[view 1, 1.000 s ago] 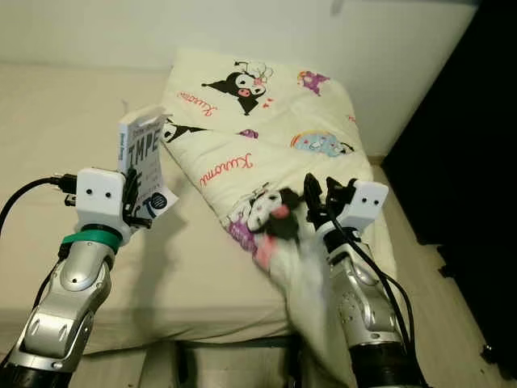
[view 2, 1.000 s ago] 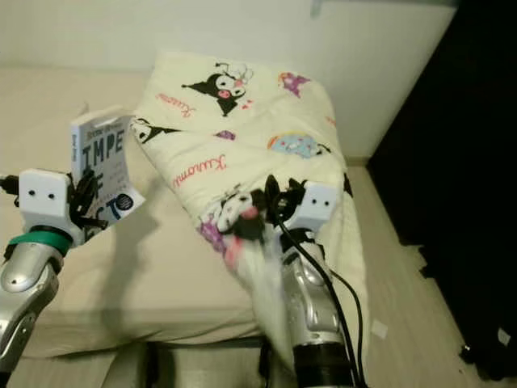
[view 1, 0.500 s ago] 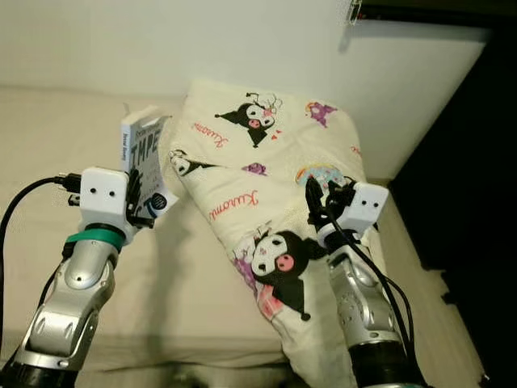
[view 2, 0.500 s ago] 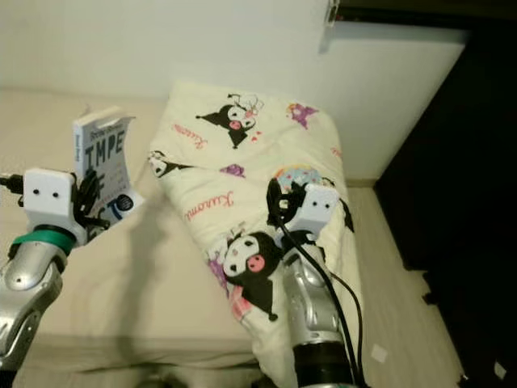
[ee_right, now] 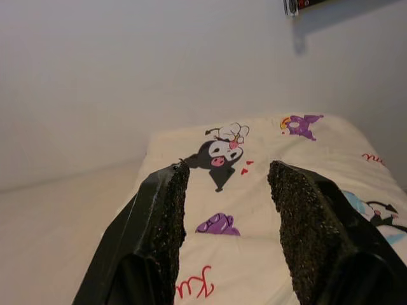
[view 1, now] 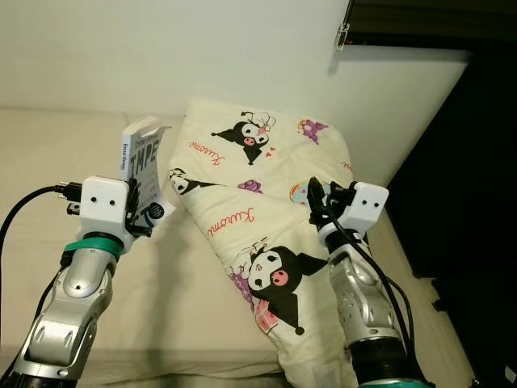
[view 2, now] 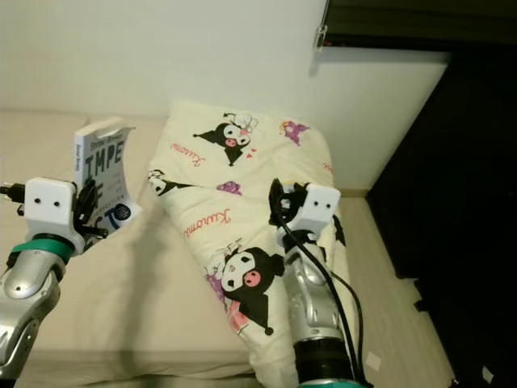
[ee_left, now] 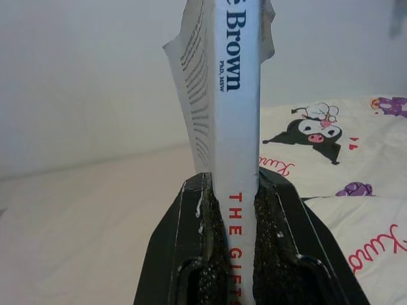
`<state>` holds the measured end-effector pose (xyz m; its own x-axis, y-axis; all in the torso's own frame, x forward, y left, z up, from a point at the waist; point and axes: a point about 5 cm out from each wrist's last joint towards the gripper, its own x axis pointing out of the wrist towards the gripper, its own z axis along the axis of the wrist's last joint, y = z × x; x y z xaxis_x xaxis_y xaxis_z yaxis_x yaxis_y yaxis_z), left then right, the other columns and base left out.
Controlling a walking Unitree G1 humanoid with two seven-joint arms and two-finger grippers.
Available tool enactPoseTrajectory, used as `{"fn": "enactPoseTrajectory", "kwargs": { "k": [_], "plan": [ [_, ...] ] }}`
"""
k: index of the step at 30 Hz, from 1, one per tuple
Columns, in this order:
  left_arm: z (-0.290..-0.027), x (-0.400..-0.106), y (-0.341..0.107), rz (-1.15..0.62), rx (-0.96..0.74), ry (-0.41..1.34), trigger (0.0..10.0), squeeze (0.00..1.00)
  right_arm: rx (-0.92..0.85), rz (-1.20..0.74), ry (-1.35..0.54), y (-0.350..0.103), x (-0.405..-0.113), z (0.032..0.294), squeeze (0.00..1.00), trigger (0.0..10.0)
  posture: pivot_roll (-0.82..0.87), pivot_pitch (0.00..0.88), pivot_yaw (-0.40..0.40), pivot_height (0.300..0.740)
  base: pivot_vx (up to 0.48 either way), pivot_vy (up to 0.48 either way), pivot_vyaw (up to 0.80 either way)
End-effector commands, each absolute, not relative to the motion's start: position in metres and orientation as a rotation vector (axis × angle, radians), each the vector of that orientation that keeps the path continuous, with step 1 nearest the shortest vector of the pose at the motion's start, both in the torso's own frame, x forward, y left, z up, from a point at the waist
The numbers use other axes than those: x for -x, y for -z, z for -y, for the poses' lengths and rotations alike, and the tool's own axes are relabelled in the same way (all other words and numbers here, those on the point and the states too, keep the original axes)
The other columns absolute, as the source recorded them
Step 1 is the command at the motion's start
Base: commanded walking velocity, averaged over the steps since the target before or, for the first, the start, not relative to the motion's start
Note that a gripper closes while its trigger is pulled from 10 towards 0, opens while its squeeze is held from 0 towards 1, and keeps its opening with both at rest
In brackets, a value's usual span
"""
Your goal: Clean up the room
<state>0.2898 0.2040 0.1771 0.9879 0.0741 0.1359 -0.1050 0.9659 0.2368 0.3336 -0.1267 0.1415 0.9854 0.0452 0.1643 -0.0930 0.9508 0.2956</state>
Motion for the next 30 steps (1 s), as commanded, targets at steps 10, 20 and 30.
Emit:
{"fn": "enactPoseTrajectory", "kwargs": {
  "k": [10,20,30],
  "plan": [
    [-0.204,-0.2871,-0.1808,0.149,-0.24,-0.114,10.0,0.0,-0.32,0.135,-0.066,-0.1339,-0.3339,0.1263,0.0,10.0,0.17,0.0,-0.005,0.74,0.0,0.466,0.0],
    [-0.2052,-0.2852,-0.1792,0.143,-0.244,-0.125,10.0,0.0,-0.319,0.129,-0.074,-0.1325,-0.3335,0.1246,0.0,10.0,0.17,0.0,-0.008,0.74,0.0,0.48,0.0],
    [-0.2052,-0.2853,-0.1776,0.137,-0.243,-0.129,10.0,0.0,-0.313,0.133,-0.077,-0.1332,-0.3336,0.125,0.0,10.0,0.17,0.0,-0.008,0.74,0.0,0.48,0.0]
  ]
}}
